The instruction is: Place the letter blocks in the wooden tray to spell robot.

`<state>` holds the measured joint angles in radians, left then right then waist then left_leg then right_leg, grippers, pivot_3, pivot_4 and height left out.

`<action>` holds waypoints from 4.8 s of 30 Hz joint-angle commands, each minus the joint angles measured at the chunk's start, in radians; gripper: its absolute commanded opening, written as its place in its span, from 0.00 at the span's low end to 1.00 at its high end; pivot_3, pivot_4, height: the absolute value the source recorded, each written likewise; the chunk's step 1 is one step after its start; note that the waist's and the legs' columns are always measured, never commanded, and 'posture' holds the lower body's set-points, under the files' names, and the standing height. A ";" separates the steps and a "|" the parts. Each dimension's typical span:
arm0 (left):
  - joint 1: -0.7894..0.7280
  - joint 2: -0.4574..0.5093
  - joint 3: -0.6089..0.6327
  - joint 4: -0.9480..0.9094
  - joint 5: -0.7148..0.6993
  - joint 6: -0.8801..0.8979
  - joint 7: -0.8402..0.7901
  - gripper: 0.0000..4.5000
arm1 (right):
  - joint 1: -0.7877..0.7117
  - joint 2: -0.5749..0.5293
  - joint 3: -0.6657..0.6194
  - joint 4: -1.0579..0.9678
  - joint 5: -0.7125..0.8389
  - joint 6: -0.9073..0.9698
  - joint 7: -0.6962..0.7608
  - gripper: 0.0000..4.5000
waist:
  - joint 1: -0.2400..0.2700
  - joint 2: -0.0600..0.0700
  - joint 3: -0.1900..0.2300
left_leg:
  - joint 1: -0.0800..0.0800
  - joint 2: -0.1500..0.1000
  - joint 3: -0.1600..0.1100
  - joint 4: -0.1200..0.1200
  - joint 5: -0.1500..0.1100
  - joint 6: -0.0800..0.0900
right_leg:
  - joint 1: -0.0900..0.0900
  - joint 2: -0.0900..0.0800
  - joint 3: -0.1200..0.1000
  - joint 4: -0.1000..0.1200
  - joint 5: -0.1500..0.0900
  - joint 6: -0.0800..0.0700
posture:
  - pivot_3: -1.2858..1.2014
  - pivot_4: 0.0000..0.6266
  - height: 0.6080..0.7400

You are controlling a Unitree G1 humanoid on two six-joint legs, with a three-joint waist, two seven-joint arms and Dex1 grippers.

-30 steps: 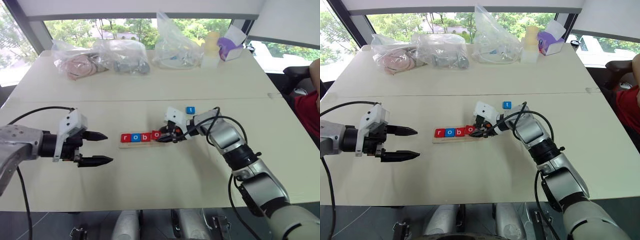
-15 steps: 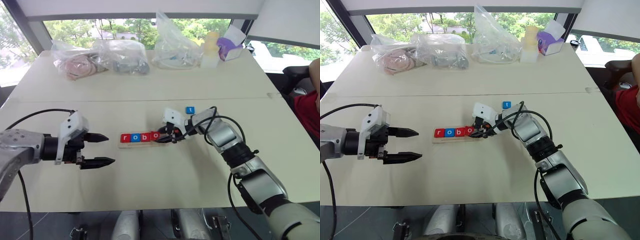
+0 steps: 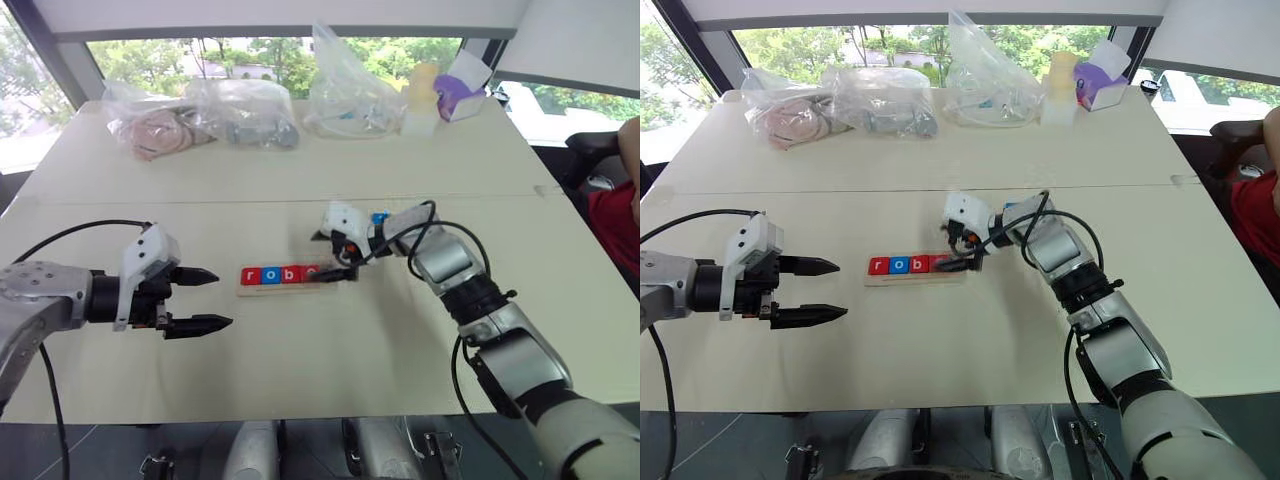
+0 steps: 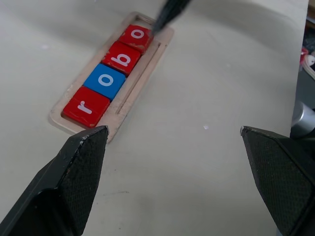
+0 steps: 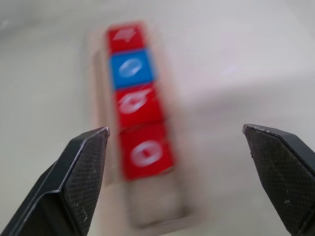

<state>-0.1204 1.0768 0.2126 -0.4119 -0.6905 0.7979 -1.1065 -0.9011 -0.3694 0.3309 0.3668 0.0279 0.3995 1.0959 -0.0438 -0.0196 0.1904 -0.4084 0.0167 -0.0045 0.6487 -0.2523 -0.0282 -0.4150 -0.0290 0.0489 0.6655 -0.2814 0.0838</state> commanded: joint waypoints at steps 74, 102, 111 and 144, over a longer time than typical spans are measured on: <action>-0.332 -0.227 -0.018 0.093 -0.128 0.064 0.149 1.00 | 0.269 0.142 -0.457 -0.215 0.123 0.285 -0.944 1.00 | -0.003 -0.001 -0.001 | 0.000 0.000 0.000 0.000 0.001 -0.001 | 0.000 0.001 0.002 0.002 0.002 0.002 | 0.52 0.24 0.96; -0.244 -0.217 -0.073 0.007 -0.046 0.001 0.155 1.00 | 0.253 0.286 -0.370 -0.022 0.027 0.110 -1.059 0.27 | -0.010 -0.001 -0.001 | 0.001 0.000 -0.001 0.000 0.001 -0.002 | 0.002 0.001 0.002 0.001 0.002 0.002 | 0.52 0.24 0.96; -0.216 -0.225 -0.181 -0.065 -0.015 -0.034 0.111 1.00 | 0.556 0.241 -0.327 -0.676 -0.014 0.490 -1.094 0.27 | 0.005 -0.001 -0.001 | 0.000 -0.001 -0.002 0.000 0.001 -0.001 | 0.001 0.000 0.001 0.000 0.001 0.002 | 0.52 0.24 0.96; -0.404 -0.019 -0.126 0.339 0.065 -0.086 -0.227 1.00 | 0.514 -0.183 -0.366 -0.869 0.200 0.522 -0.595 0.99 | -0.012 -0.002 -0.001 | 0.001 -0.001 0.000 -0.001 0.001 -0.001 | 0.001 0.005 0.001 -0.002 0.001 0.002 | 0.52 0.24 0.96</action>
<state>-0.5246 1.0294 0.0293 -0.0748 -0.6021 0.7120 -1.3036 -0.3671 -0.5040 -0.0468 -0.5732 0.1812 1.0347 0.3581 -0.0560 -0.0215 0.1895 -0.4075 0.0166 -0.0051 0.6477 -0.2514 -0.0291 -0.4142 -0.0230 0.0497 0.6642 -0.2807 0.0852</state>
